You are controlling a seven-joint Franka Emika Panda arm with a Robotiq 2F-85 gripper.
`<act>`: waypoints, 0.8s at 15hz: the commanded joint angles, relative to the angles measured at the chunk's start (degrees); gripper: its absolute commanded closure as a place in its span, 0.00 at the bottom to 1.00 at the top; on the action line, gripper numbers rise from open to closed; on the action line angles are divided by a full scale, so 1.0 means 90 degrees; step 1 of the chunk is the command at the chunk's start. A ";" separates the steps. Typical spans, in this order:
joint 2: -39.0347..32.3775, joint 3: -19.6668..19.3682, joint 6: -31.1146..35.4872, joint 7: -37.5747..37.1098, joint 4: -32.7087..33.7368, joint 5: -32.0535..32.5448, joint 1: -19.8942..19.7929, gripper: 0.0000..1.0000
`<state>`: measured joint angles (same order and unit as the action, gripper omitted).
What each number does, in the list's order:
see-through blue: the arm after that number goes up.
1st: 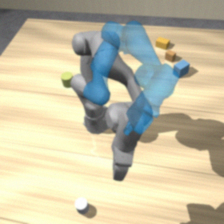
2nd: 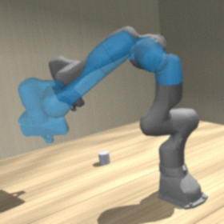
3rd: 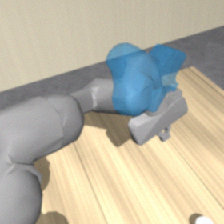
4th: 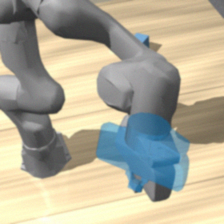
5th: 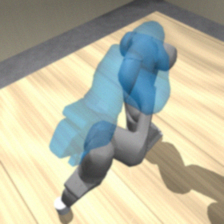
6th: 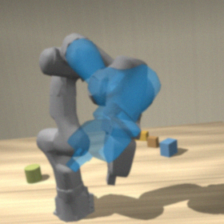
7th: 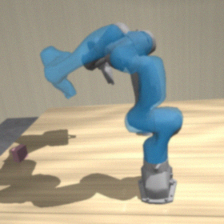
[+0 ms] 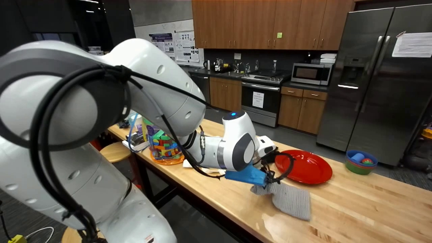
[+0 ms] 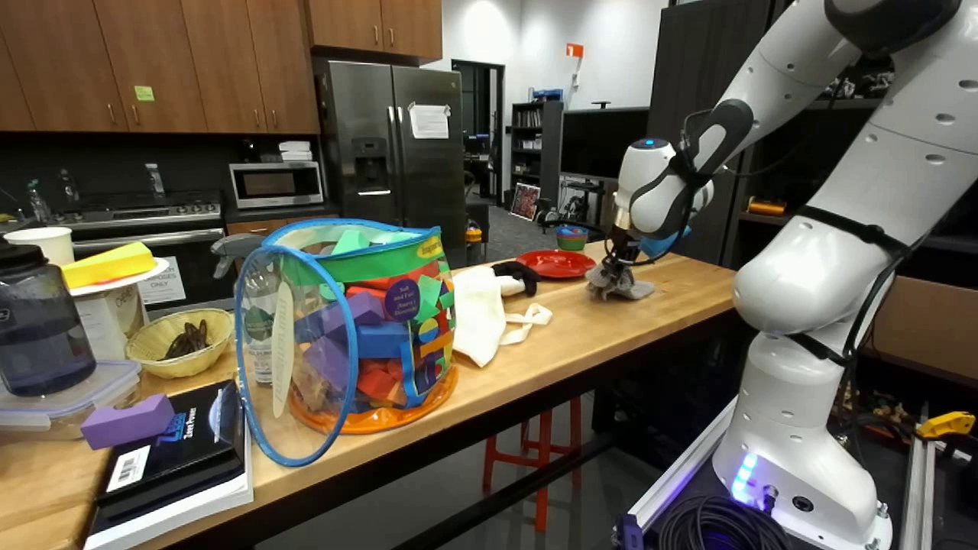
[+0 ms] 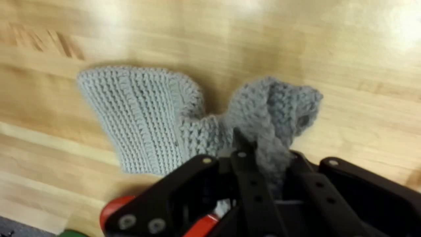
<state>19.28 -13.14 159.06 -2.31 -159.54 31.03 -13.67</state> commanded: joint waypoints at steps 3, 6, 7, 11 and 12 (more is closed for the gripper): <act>0.0013 0.0809 0.0262 0.0418 0.0603 -0.0871 0.0371 0.96; -0.0174 0.0912 0.0265 0.0545 0.1150 -0.1204 0.0443 0.96; -0.0229 0.0910 0.0242 0.0595 0.1315 -0.1276 0.0441 0.96; -0.0458 0.0863 0.0185 0.0594 0.1806 -0.1387 0.0329 0.96; -0.0509 0.0829 0.0165 0.0590 0.1894 -0.1374 0.0282 0.96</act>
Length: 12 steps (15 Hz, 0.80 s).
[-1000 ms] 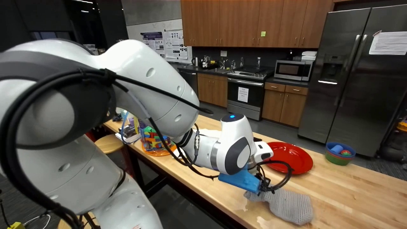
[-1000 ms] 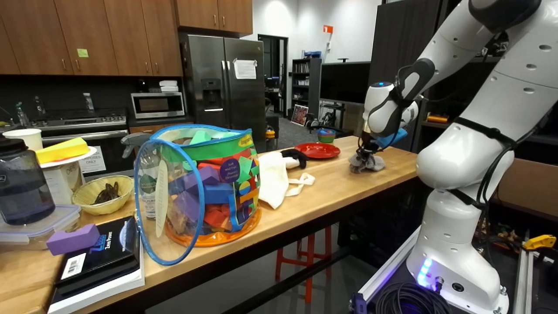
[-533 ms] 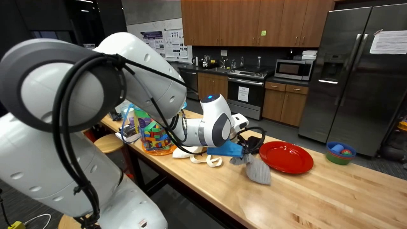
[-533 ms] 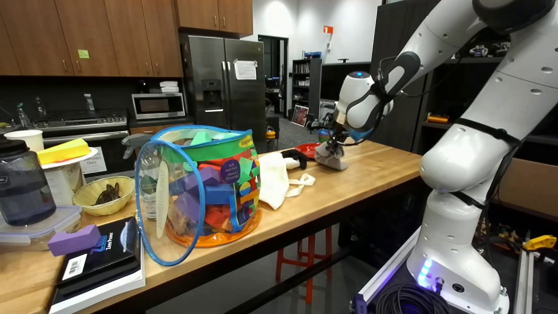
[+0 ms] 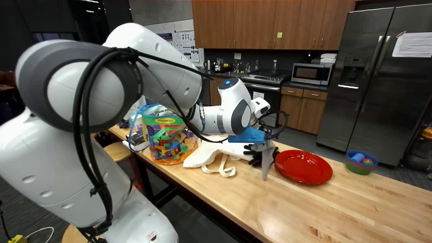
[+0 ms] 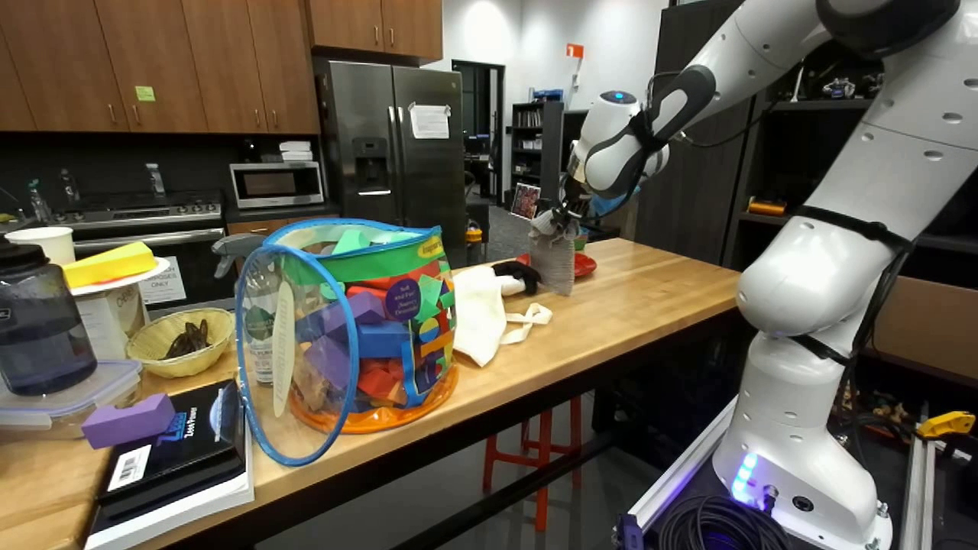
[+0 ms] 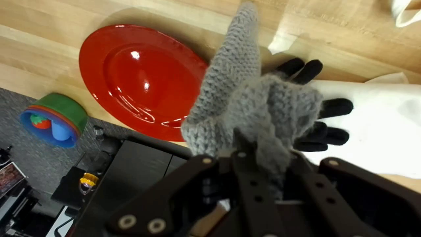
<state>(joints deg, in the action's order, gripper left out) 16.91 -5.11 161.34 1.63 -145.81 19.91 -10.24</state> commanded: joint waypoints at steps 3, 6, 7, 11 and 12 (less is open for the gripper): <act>-0.0411 -0.0170 -0.0138 0.0085 0.0607 -0.0037 -0.0303 0.96; -0.0555 -0.0350 -0.0177 0.0049 0.0805 0.0035 -0.0570 0.96; -0.0611 -0.0426 -0.0188 0.0033 0.0879 0.0056 -0.0671 0.96; -0.0857 -0.0763 -0.0206 0.0072 0.1183 0.0007 -0.0943 0.96; -0.0934 -0.0847 -0.0213 0.0074 0.1280 0.0007 -0.0999 0.96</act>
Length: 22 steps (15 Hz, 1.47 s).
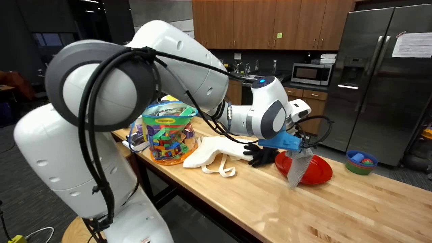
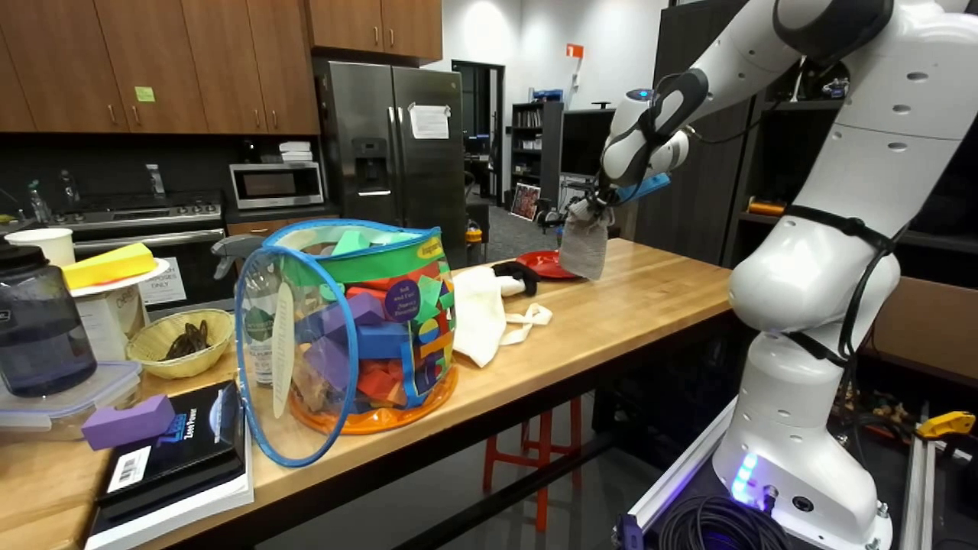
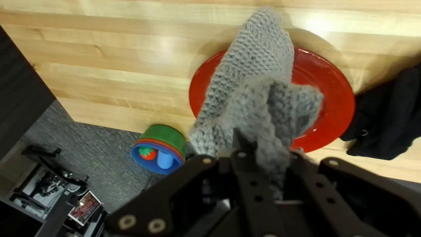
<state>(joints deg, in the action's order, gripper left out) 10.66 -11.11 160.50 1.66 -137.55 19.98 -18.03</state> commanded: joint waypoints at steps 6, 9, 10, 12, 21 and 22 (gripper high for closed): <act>-0.0543 -0.0590 -0.0071 0.0053 0.0722 -0.0016 -0.0315 0.96; -0.0615 -0.0689 -0.0067 0.0003 0.0781 0.0059 -0.0350 0.96; -0.0609 -0.0693 -0.0060 0.0048 0.0747 0.0147 -0.0348 0.96; -0.0535 -0.0630 -0.0047 0.0102 0.0553 0.0390 -0.0298 0.60; -0.0591 -0.0642 -0.0008 0.0059 0.0560 0.0283 -0.0267 0.60; -0.0590 -0.0642 -0.0008 0.0059 0.0560 0.0283 -0.0267 0.60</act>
